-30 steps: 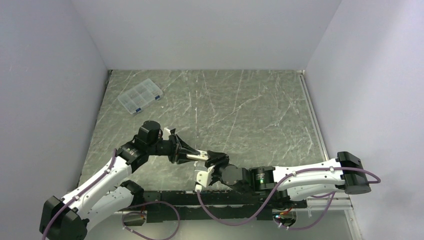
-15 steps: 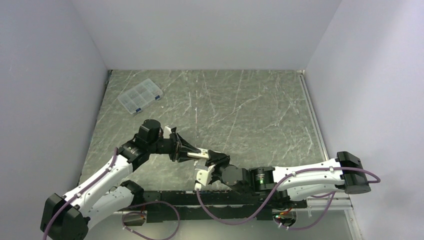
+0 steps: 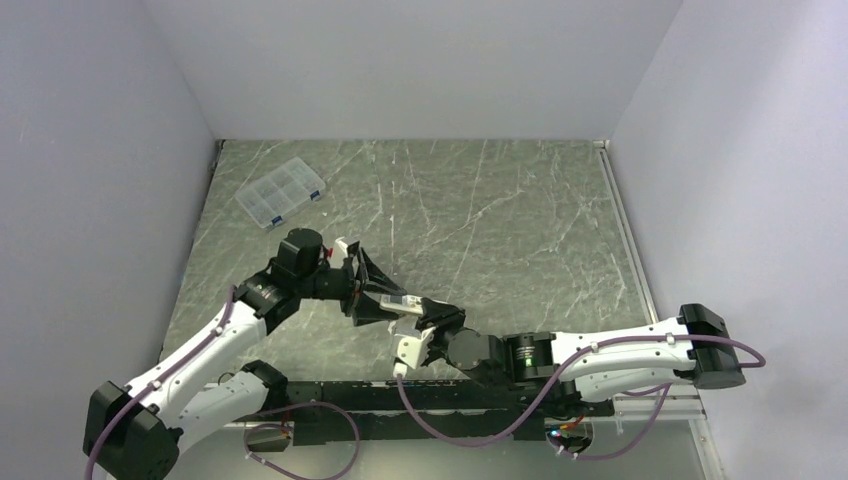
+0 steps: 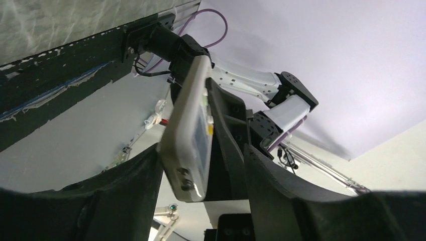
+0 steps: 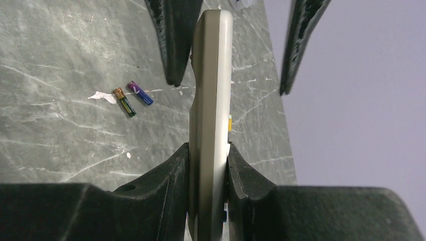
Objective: Load the batteries into the remote control
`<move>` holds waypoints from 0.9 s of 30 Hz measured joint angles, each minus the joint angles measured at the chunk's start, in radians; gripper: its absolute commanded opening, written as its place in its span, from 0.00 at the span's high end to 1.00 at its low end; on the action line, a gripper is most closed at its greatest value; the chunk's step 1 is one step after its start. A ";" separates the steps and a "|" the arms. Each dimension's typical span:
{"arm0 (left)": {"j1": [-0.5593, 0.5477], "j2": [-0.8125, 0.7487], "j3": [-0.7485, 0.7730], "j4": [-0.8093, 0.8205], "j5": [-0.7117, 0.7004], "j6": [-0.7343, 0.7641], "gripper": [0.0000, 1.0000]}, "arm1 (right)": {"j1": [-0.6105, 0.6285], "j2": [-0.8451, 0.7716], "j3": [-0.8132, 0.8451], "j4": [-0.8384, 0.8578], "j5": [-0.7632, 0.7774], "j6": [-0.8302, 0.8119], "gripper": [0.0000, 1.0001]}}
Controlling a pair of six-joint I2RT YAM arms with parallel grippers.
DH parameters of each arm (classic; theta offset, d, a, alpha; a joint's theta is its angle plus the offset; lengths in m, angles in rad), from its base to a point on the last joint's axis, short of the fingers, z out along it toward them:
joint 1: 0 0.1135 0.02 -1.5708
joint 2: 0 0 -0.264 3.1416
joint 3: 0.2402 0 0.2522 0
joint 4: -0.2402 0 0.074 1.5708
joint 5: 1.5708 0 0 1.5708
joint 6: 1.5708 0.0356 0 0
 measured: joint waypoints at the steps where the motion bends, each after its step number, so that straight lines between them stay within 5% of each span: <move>1: 0.000 0.007 0.024 -0.023 -0.001 0.033 0.29 | 0.000 -0.009 0.000 -0.008 0.002 0.005 1.00; 10: 0.000 0.033 0.198 -0.197 -0.056 0.372 0.02 | -0.001 -0.074 0.003 -0.125 0.007 0.097 1.00; 18: 0.000 0.085 0.272 -0.328 -0.074 0.634 0.01 | -0.034 -0.082 0.076 -0.295 -0.041 0.251 1.00; 27: 0.000 0.084 0.272 -0.361 -0.071 0.743 0.01 | -0.216 -0.133 0.188 -0.435 -0.262 0.440 1.00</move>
